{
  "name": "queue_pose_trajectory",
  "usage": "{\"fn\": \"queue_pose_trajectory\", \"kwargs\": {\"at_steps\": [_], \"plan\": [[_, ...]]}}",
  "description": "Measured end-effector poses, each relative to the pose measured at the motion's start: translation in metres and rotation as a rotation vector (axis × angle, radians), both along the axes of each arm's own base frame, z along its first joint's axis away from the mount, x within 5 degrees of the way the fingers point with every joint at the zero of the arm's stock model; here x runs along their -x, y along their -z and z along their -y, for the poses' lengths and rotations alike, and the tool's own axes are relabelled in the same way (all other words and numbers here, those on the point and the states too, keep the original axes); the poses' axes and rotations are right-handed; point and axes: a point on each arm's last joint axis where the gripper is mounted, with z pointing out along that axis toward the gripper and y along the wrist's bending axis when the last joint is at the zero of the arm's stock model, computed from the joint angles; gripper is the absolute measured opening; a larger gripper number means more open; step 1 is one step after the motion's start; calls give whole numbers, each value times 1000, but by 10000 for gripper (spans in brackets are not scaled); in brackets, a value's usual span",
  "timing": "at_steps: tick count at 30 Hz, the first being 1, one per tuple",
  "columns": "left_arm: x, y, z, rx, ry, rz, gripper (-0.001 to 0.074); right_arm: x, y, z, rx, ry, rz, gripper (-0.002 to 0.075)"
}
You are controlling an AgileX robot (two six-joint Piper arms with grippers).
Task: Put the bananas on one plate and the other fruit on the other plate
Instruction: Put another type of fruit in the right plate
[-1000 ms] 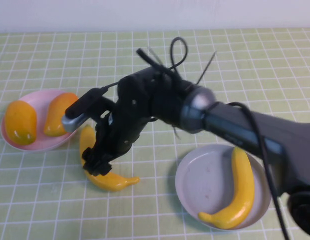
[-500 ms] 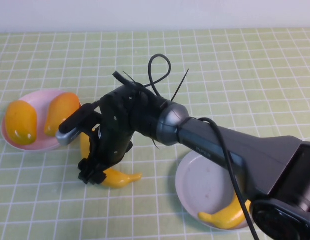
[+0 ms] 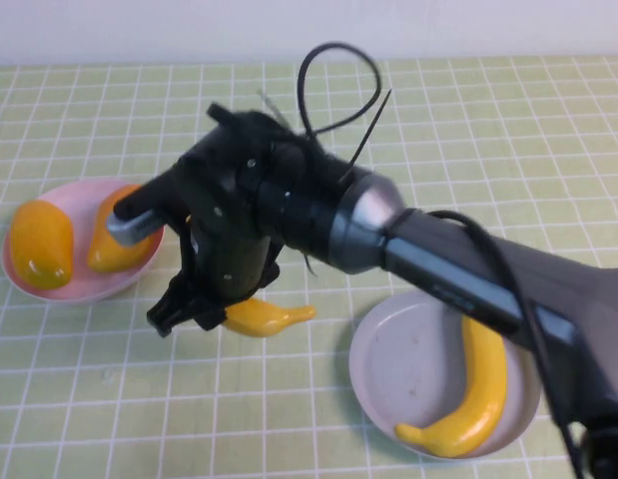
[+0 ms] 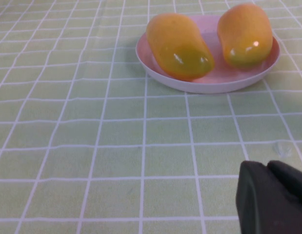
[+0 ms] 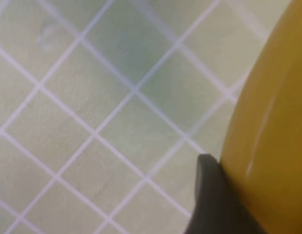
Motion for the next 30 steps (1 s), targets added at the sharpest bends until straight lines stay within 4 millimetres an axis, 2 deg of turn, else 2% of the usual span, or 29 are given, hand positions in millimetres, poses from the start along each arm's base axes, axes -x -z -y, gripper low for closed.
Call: {"fn": "queue_pose_trajectory", "kwargs": {"at_steps": [3, 6, 13, 16, 23, 30], "plan": [[0, 0, 0, 0, 0, 0, -4, 11, -33, 20, -25, 87, 40, 310], [0, 0, 0, 0, 0, 0, -4, 21, -43, 46, -7, 177, 26, 309], [0, 0, 0, 0, 0, 0, -4, 40, -21, 127, 42, 470, -100, 309], [0, 0, 0, 0, 0, 0, -4, 42, -9, 150, 1, 588, -154, 309], [0, 0, 0, 0, 0, 0, -4, 41, 15, 159, -61, 672, -235, 309], [0, 0, 0, 0, 0, 0, -4, 39, 20, 165, -60, 696, -254, 309]]}}
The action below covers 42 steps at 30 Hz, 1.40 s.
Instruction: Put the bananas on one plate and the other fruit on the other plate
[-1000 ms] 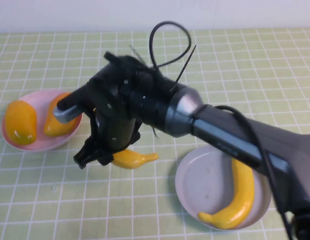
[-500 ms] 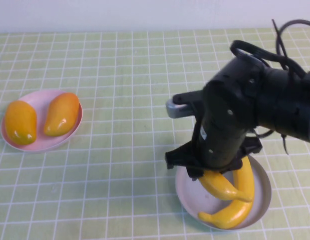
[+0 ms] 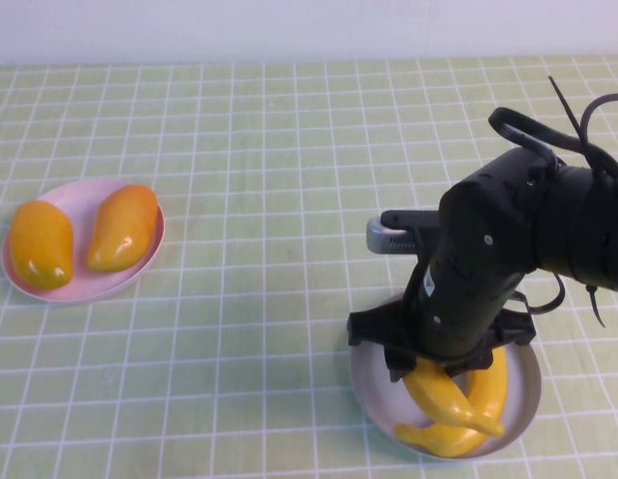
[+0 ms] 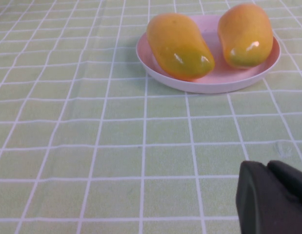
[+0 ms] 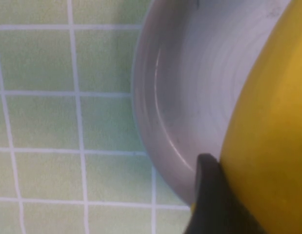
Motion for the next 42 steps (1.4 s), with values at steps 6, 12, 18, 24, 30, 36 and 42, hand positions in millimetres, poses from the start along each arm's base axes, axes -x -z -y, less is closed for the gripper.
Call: {"fn": "queue_pose_trajectory", "kwargs": {"at_steps": [6, 12, 18, 24, 30, 36, 42], "plan": [[0, 0, 0, 0, 0, 0, -4, 2, 1, 1, 13, -3, -22, 309], [0, 0, 0, 0, 0, 0, -4, 3, 1, 1, 24, -38, -26, 357], [0, 0, 0, 0, 0, 0, -4, 3, 1, 2, 29, -44, -30, 551], [0, 0, 0, 0, 0, 0, -4, 6, -6, 3, 17, -49, -16, 568], [0, 0, 0, 0, 0, 0, -4, 27, -52, 16, -5, -98, 104, 440], [0, 0, 0, 0, 0, 0, -4, 66, -105, 43, -21, -155, 199, 136], [0, 0, 0, 0, 0, 0, -4, 111, -151, 77, -106, -283, 347, -1]]}}
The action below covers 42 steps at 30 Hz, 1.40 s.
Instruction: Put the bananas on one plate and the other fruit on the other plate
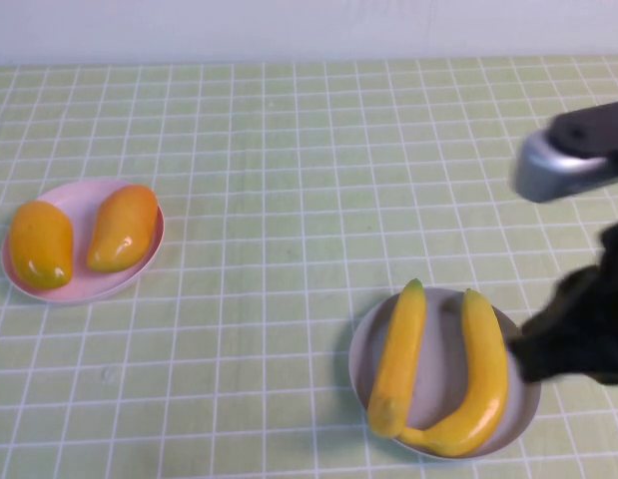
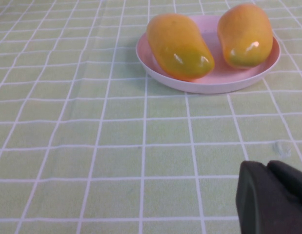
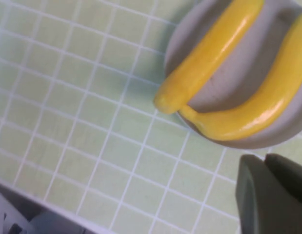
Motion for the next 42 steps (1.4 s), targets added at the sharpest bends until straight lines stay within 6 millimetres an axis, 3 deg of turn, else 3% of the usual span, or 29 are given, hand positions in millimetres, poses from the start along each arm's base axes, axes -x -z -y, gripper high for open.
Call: {"fn": "queue_pose_trajectory", "kwargs": {"at_steps": [6, 10, 16, 20, 25, 30, 36, 42], "plan": [[0, 0, 0, 0, 0, 0, -4, 45, -15, 48, -59, -107, 127, -13], [0, 0, 0, 0, 0, 0, -4, 66, 1, 76, -64, -112, 142, -14], [0, 0, 0, 0, 0, 0, -4, 84, 24, 96, -53, -145, 150, -15], [0, 0, 0, 0, 0, 0, -4, 86, 37, 102, -74, -178, 242, -15], [0, 0, 0, 0, 0, 0, -4, 74, 70, 98, -92, -167, 396, -15], [0, 0, 0, 0, 0, 0, -4, 60, 114, 113, -156, 57, 612, -15], [0, 0, 0, 0, 0, 0, -4, 67, 166, 140, -166, 343, 863, -15], [0, 0, 0, 0, 0, 0, -4, 80, 178, 148, -178, 454, 1003, -15]]}}
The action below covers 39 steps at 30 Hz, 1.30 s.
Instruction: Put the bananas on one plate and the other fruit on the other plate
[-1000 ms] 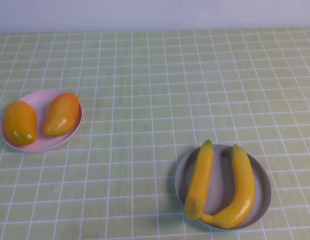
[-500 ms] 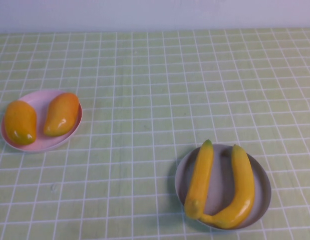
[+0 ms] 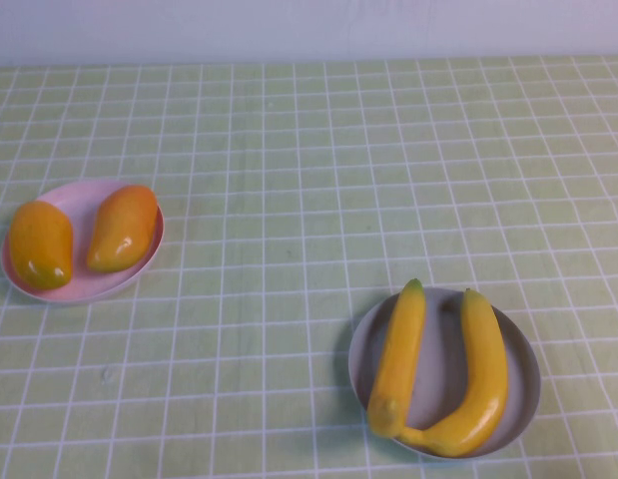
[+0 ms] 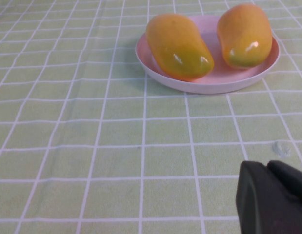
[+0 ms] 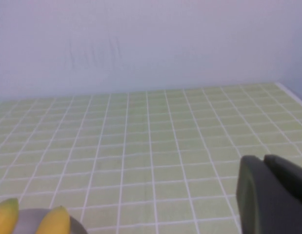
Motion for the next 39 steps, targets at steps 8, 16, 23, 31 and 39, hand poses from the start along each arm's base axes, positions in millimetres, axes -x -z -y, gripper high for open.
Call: {"fn": "queue_pose_trajectory", "kwargs": {"at_steps": [8, 16, 23, 31, 39], "plan": [[0, 0, 0, 0, 0, 1, -4, 6, 9, 3, -12, 31, -67, -15], [0, 0, 0, 0, 0, 1, -4, 5, 13, 2, 21, 19, -86, -15], [0, 0, 0, 0, -2, 1, -4, 8, 34, -3, 40, -46, -246, -15], [0, 0, 0, 0, -2, 1, -4, 8, 34, -6, -4, -63, -248, -15], [0, 0, 0, 0, -2, 1, -4, 8, 34, -6, -13, -64, -247, -15]]}}
